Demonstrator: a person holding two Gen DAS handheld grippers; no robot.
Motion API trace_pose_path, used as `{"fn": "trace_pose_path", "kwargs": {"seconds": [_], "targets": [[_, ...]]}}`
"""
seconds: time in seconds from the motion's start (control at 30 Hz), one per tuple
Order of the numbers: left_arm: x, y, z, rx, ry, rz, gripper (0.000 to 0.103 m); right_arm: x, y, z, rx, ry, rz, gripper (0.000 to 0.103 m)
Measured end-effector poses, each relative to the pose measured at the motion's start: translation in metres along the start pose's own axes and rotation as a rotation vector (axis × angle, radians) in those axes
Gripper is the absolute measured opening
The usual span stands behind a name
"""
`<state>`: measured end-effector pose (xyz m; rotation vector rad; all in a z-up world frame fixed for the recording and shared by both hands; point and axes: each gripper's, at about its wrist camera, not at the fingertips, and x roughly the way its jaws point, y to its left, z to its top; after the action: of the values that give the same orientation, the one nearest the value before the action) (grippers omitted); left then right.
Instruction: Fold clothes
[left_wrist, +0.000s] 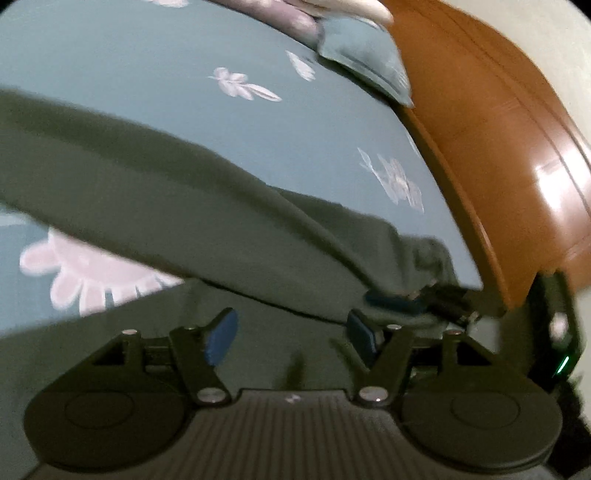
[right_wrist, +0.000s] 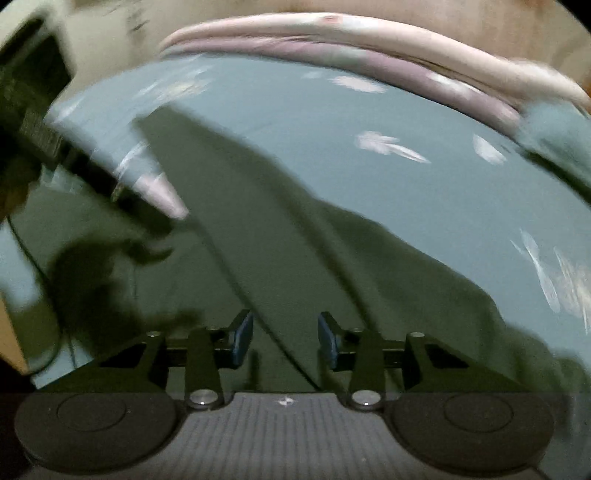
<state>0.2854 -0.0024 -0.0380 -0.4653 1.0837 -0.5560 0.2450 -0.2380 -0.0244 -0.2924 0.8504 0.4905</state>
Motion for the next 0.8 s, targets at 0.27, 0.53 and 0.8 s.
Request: {"fn": "trace_pose_path", "kwargs": {"seconds": [0.27,0.53,0.8], "targets": [[0.01,-0.001,-0.016,-0.255,-0.116,-0.057,0.07,0.031,0.03,0.003,-0.39,0.034,0.007,0.035],[0.038,0.008,-0.023,-0.487,-0.169,-0.122,0.071,0.036,0.035,0.001,-0.564,0.022,-0.037,0.011],[0.068,0.005,-0.021,-0.544,-0.161,-0.109,0.071,0.024,0.008,0.009,-0.415,-0.031,0.03,0.004]]}}
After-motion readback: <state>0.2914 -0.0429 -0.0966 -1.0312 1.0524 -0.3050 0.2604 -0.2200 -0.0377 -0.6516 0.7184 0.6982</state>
